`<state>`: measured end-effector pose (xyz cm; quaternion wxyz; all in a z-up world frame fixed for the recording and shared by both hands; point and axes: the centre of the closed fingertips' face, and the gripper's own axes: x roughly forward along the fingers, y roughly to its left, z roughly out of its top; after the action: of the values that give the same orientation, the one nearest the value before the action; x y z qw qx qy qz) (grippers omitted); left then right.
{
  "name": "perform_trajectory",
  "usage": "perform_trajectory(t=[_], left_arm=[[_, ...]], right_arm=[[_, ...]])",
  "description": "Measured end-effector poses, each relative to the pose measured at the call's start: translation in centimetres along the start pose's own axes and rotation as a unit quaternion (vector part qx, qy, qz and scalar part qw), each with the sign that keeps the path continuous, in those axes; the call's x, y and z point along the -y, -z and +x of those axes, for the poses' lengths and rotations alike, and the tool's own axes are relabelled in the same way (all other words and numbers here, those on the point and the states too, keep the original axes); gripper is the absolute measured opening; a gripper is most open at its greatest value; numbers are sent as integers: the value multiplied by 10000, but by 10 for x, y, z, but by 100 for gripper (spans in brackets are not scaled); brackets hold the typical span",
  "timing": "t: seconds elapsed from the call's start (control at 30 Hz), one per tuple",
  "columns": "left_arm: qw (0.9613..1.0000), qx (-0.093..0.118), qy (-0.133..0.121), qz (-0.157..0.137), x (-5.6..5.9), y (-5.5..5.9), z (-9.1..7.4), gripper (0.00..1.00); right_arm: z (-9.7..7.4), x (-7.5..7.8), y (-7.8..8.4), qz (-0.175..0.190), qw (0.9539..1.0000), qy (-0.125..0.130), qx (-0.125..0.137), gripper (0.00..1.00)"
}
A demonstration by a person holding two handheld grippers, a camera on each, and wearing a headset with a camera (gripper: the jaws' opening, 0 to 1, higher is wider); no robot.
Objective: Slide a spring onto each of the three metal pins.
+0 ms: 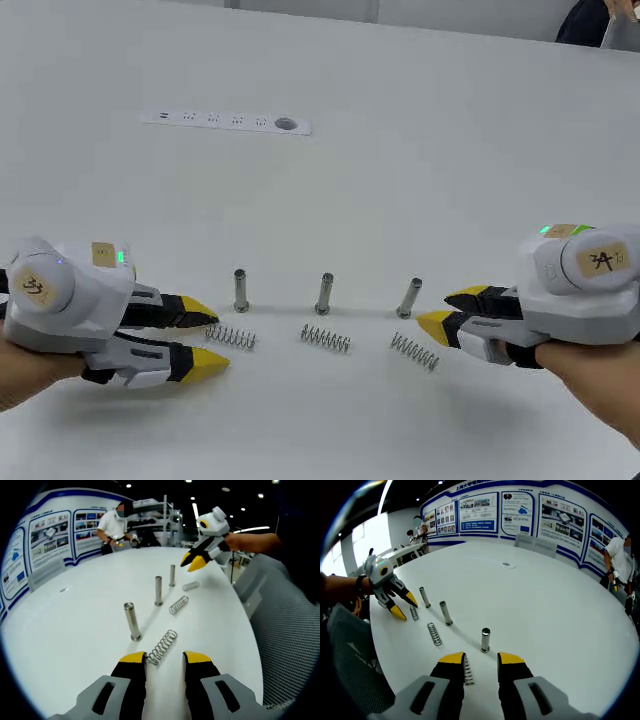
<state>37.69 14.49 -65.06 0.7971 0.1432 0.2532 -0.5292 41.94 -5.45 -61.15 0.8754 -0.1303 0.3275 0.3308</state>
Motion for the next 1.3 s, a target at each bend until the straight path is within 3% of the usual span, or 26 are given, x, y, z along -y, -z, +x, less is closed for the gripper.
perform_trajectory(t=[0.27, 0.7, 1.0, 1.3], left_arm=[[10000, -15, 38, -1, 4, 2, -1, 19], [9999, -80, 112, 51, 12, 3, -2, 12], [9998, -129, 59, 142, 13, 3, -2, 11], [9999, -8, 82, 132, 18, -5, -4, 10]], right_arm=[[1, -1, 0, -10, 10000, -15, 2, 26], [0, -1, -1, -10, 10000, -32, 22, 26], [-1, -5, -3, -69, 9999, -89, 43, 26], [-4, -16, -9, -183, 9995, -228, 122, 26]])
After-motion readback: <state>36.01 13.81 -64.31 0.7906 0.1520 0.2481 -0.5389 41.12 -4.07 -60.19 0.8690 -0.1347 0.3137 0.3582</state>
